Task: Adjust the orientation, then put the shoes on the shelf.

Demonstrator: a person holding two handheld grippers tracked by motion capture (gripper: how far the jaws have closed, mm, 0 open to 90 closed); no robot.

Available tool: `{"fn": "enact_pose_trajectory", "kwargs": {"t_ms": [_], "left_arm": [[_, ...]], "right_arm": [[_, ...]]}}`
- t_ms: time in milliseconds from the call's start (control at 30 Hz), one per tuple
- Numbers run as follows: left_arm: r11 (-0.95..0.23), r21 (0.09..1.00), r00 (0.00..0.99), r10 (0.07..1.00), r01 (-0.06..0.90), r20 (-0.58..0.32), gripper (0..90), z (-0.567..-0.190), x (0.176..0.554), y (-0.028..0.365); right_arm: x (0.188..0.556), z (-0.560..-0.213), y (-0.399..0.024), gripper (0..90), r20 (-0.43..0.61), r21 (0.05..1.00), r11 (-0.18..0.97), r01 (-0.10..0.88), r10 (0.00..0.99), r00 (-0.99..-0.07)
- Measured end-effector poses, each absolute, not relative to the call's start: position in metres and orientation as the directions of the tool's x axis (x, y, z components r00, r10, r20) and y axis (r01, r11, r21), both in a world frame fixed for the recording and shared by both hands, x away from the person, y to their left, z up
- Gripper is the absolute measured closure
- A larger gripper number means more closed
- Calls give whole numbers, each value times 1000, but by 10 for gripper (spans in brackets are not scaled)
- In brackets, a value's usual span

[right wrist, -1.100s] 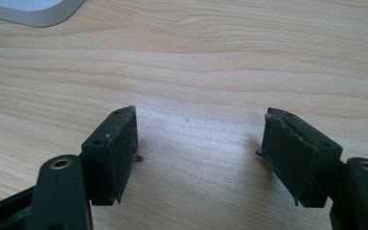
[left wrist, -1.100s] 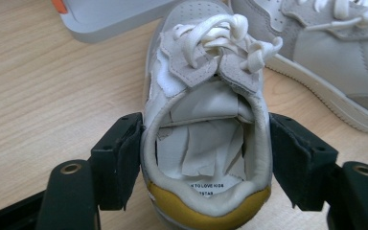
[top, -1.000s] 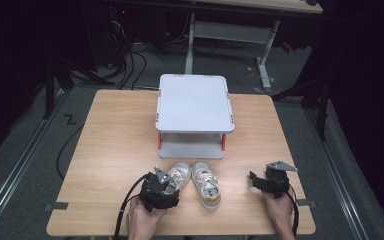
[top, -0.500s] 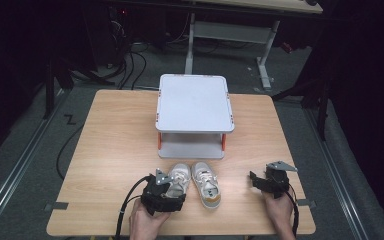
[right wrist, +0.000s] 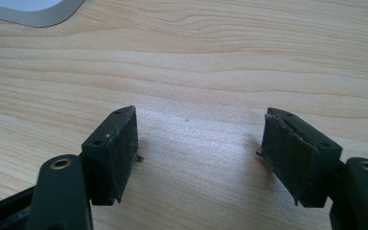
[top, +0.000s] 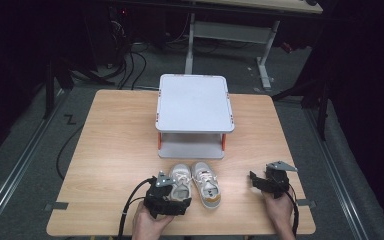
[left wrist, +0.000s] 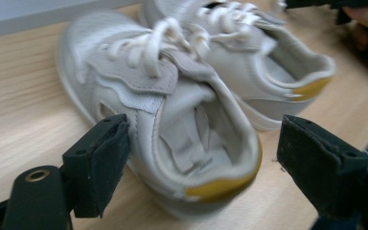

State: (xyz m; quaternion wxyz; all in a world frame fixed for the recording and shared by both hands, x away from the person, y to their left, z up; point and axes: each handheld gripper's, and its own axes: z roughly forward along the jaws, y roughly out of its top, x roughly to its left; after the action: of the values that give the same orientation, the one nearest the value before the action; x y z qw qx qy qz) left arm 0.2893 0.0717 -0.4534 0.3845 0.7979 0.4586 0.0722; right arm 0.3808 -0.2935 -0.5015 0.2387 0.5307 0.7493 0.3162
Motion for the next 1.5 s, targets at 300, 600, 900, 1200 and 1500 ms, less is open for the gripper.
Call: {"fn": "enact_pose_trajectory", "kwargs": {"t_ms": [300, 600, 900, 1200, 1500], "left_arm": [[-284, 699, 592, 768, 656, -244, 182, -455, 291, 71], [-237, 770, 597, 771, 592, -222, 176, -448, 291, 89], [-223, 784, 534, 831, 579, -158, 288, -454, 311, 117], [-232, 782, 497, 860, 578, -112, 285, -470, 340, 133], [-254, 775, 445, 895, 579, -39, 294, -488, 359, 142]], "right_arm": [[381, -501, -294, 287, -22, 727, 237, 644, 946, -323], [381, -501, -294, 287, -22, 727, 237, 644, 946, -323], [381, -501, -294, 287, -23, 728, 241, 642, 945, -328], [381, -501, -292, 265, -23, 721, 256, 644, 937, -348], [365, -493, -275, 523, -75, 719, 330, 611, 912, -404]]}}
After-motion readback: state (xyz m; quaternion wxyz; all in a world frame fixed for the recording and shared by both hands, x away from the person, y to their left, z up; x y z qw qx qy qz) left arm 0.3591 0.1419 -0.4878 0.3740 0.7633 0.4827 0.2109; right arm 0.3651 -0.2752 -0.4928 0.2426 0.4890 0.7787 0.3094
